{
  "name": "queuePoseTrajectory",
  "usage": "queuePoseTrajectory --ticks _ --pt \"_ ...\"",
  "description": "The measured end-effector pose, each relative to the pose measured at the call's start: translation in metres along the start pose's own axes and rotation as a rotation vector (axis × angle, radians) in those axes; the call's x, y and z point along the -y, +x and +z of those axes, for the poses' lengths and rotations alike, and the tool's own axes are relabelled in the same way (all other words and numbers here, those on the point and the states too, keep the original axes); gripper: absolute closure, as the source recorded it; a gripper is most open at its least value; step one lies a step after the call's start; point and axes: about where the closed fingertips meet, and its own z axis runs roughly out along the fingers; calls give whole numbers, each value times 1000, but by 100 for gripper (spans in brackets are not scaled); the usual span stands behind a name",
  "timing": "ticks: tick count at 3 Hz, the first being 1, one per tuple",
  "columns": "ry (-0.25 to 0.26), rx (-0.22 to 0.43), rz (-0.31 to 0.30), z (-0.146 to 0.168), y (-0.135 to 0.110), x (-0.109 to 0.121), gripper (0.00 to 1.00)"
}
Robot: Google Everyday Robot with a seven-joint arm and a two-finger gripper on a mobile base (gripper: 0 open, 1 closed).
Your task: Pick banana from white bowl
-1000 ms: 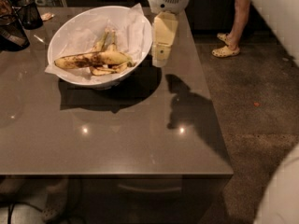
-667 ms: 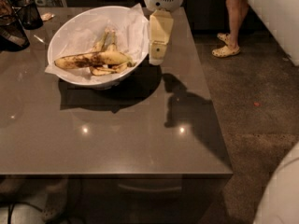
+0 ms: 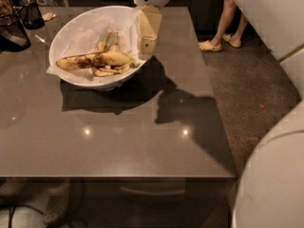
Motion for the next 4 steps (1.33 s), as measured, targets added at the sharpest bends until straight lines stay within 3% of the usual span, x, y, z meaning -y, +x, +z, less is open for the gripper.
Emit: queuePoseTrajectory --ticks 1,4 --pt "1 33 -45 5 -25 19 0" --pt "1 99 -96 14 -62 56 33"
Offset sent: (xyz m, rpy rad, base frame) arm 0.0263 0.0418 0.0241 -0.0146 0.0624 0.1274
